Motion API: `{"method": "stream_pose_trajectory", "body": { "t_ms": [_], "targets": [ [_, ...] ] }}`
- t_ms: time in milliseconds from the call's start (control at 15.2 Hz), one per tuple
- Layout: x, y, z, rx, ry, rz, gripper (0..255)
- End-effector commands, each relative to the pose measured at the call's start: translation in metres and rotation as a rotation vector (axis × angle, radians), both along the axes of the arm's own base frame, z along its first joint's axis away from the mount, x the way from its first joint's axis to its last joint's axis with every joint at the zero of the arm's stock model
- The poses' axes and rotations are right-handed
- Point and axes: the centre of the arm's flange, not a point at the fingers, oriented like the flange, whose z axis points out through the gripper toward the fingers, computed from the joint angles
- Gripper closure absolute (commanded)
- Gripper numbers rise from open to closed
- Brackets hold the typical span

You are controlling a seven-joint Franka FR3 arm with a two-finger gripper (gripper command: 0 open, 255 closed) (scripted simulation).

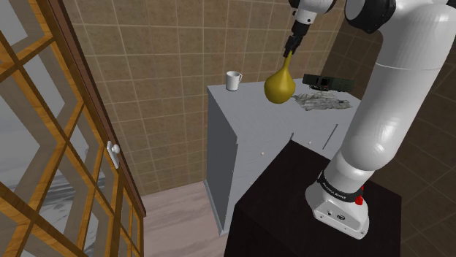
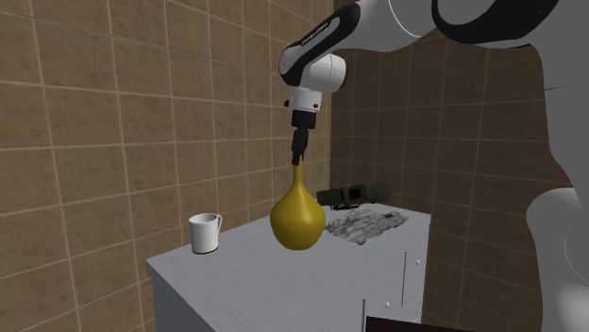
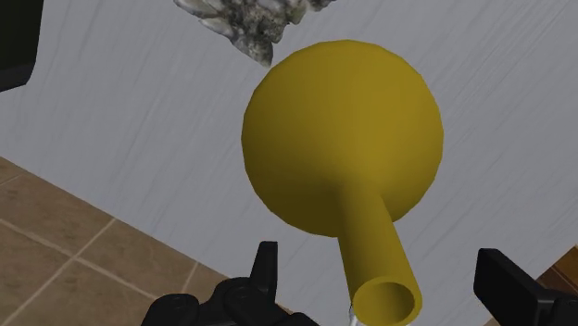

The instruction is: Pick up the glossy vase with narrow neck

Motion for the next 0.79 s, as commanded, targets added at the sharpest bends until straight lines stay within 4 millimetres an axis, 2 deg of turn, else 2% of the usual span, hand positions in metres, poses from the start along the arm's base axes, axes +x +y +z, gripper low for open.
{"method": "stream_pose_trajectory", "body": {
  "t_ms": [0, 594, 726],
  "targets": [
    [0.0, 0.0, -0.002, 0.0, 0.0, 0.0, 255],
    [0.0, 0.0, -0.002, 0.0, 0.0, 0.0, 255],
    [0.0, 0.0, 0.009, 0.0, 0.0, 0.0, 255]
  ]
}}
